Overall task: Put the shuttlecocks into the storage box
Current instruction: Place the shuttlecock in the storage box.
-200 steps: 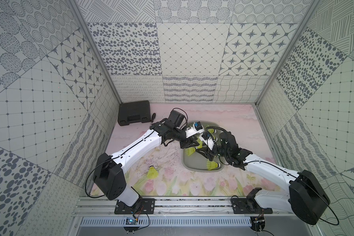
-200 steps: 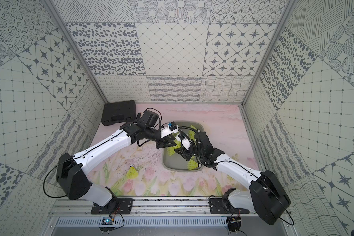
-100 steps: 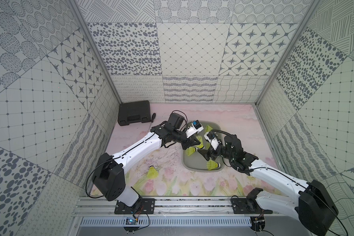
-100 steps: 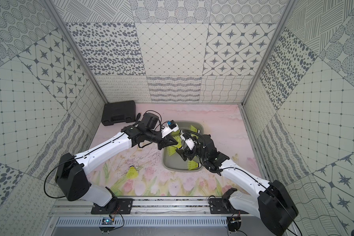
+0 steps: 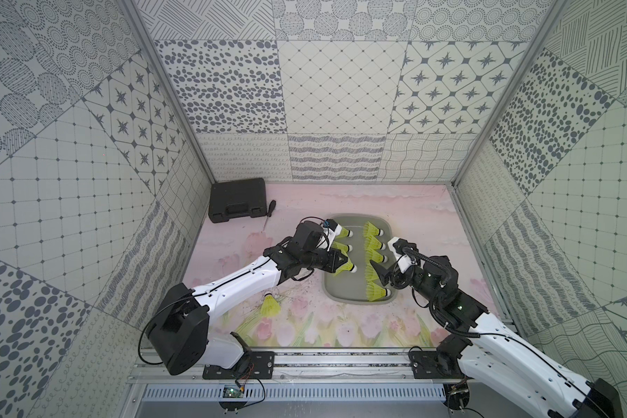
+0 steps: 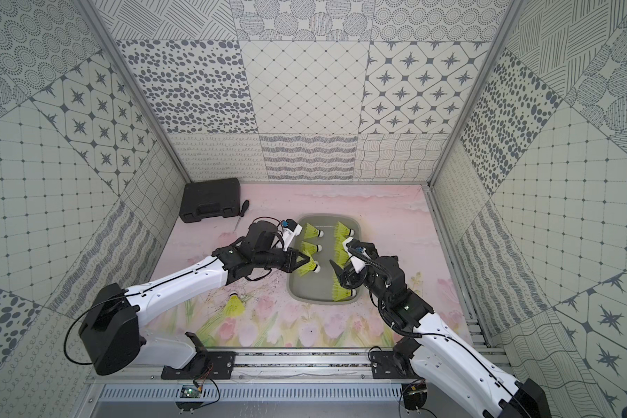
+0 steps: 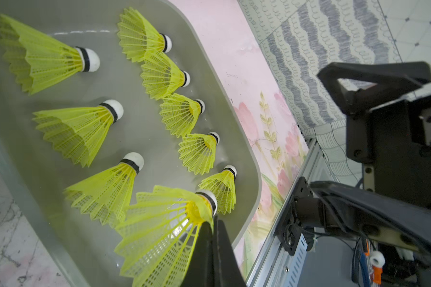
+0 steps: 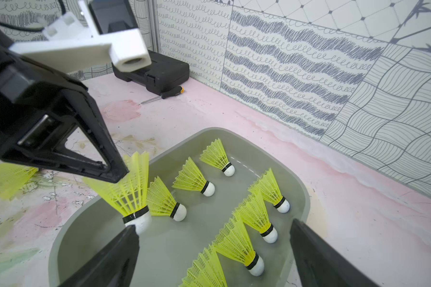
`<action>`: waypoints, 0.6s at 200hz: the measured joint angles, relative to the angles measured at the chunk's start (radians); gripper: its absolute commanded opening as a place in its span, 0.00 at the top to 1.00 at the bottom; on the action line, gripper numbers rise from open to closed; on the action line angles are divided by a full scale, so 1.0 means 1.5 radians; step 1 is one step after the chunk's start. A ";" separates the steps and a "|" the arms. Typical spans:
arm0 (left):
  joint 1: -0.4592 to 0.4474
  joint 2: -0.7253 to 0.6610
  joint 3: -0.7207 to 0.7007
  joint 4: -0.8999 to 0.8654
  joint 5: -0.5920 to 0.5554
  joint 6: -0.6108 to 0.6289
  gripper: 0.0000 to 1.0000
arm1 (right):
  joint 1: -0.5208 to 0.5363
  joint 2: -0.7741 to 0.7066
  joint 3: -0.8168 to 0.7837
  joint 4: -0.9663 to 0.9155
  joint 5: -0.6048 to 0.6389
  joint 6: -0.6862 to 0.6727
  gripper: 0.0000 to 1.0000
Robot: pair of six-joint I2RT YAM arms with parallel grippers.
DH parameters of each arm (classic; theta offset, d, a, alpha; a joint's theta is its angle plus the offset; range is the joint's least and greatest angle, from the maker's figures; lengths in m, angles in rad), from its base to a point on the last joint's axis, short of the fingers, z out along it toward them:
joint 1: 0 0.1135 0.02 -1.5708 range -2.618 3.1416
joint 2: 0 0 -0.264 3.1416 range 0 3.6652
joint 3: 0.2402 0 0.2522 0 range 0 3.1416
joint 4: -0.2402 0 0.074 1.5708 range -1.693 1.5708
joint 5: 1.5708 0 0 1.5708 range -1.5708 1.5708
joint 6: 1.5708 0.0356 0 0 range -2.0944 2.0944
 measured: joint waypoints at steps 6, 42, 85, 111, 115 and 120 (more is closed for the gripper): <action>-0.005 -0.003 -0.009 0.007 -0.009 -0.023 1.00 | -0.001 -0.001 0.000 0.000 0.007 -0.001 0.01; -0.035 -0.006 -0.061 0.044 -0.064 -0.155 1.00 | -0.003 0.000 -0.002 -0.005 0.029 -0.002 0.00; -0.059 0.004 -0.096 0.079 -0.113 -0.262 1.00 | -0.004 0.011 -0.002 -0.007 0.036 -0.002 0.00; -0.065 0.013 -0.112 0.099 -0.130 -0.306 1.00 | -0.006 0.016 -0.002 -0.009 0.038 -0.002 0.00; -0.065 0.016 -0.114 0.102 -0.132 -0.313 1.00 | -0.006 0.017 -0.002 -0.010 0.038 -0.002 0.00; -0.066 0.020 -0.116 0.107 -0.132 -0.319 1.00 | -0.006 0.018 -0.002 -0.010 0.038 -0.002 0.00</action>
